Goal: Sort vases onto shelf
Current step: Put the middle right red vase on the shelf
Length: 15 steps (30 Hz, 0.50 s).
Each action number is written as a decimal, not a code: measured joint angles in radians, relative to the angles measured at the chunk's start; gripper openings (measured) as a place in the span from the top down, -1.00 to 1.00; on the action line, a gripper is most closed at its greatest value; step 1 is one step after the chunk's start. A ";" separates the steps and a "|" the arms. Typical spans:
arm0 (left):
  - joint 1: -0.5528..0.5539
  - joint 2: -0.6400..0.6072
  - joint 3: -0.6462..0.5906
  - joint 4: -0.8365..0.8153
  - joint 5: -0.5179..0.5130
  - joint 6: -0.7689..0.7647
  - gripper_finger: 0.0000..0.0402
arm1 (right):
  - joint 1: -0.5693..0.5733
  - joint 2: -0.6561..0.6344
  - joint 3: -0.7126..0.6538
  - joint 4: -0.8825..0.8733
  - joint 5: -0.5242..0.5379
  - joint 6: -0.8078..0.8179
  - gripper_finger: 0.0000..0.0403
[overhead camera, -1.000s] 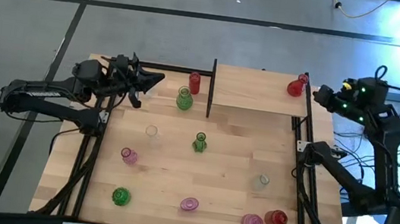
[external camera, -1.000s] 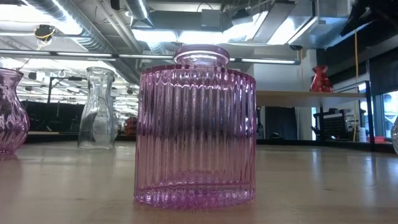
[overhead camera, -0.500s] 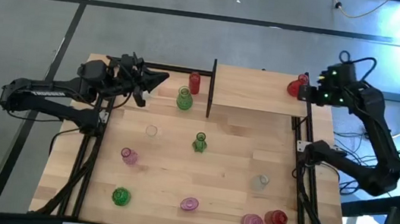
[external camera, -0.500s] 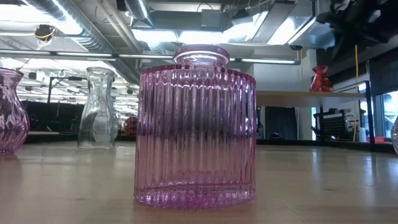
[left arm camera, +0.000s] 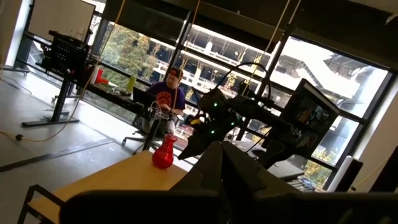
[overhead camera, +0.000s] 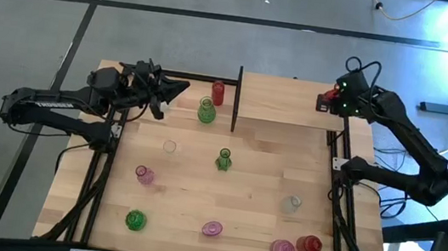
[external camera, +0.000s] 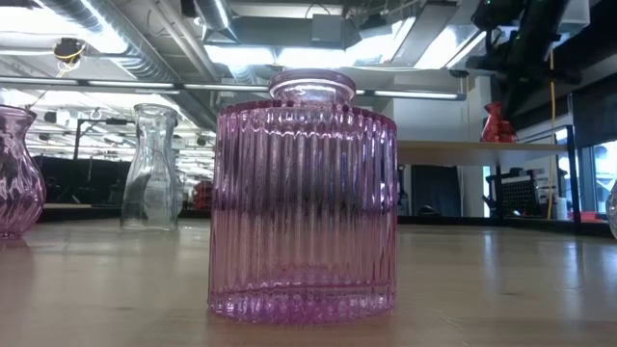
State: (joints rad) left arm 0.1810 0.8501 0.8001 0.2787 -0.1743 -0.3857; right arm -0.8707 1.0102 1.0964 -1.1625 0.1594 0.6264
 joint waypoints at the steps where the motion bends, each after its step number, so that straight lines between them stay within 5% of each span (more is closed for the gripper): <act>1: 0.000 0.000 0.000 0.002 0.000 0.000 1.00 | 0.000 0.002 0.000 0.000 -0.003 0.001 1.00; 15: 0.000 0.000 0.000 0.001 0.011 0.002 1.00 | 0.000 0.098 -0.001 0.017 -0.009 0.024 1.00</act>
State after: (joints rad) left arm 0.1807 0.8497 0.8001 0.2794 -0.1630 -0.3836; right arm -0.8707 1.1083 1.0958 -1.1454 0.1509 0.6506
